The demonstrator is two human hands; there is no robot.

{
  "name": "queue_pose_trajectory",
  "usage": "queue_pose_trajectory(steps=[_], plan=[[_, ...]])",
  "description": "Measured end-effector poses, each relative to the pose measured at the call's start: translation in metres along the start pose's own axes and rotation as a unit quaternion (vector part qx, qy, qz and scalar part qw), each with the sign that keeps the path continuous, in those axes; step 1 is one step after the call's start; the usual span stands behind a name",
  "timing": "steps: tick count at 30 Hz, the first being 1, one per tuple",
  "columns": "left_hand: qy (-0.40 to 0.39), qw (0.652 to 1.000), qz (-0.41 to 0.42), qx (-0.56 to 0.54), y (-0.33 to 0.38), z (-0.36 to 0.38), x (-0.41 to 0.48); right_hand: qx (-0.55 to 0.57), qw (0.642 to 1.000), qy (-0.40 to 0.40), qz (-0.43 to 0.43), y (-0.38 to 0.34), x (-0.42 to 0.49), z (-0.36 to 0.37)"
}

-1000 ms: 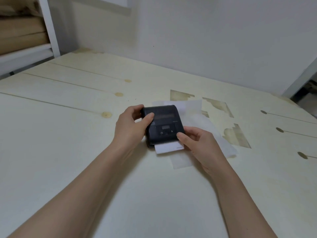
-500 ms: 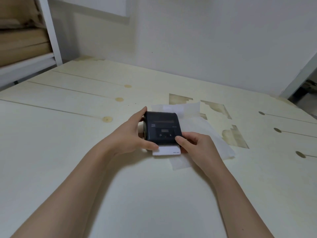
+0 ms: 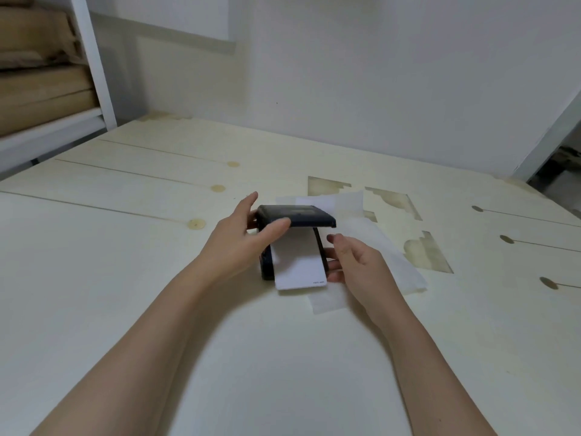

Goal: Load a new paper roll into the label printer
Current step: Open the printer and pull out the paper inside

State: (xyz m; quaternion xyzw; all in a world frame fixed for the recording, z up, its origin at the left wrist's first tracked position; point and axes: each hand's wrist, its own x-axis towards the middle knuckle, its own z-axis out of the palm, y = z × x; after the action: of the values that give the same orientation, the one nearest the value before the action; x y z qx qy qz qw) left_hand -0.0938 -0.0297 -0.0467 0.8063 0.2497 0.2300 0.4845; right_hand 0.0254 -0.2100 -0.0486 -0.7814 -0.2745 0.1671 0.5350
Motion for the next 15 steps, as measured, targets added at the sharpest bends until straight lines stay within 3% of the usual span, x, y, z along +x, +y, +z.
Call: queue_pose_trajectory(steps=[8, 15], plan=[[0.051, 0.994, -0.087, -0.038, 0.022, 0.003, 0.019, -0.027, 0.999, -0.028, -0.007, 0.002, -0.002, 0.0], [0.05, 0.982, -0.172, -0.066, 0.041, 0.008, 0.038, -0.047, 0.998, -0.046, -0.023, -0.004, -0.005, 0.001]])
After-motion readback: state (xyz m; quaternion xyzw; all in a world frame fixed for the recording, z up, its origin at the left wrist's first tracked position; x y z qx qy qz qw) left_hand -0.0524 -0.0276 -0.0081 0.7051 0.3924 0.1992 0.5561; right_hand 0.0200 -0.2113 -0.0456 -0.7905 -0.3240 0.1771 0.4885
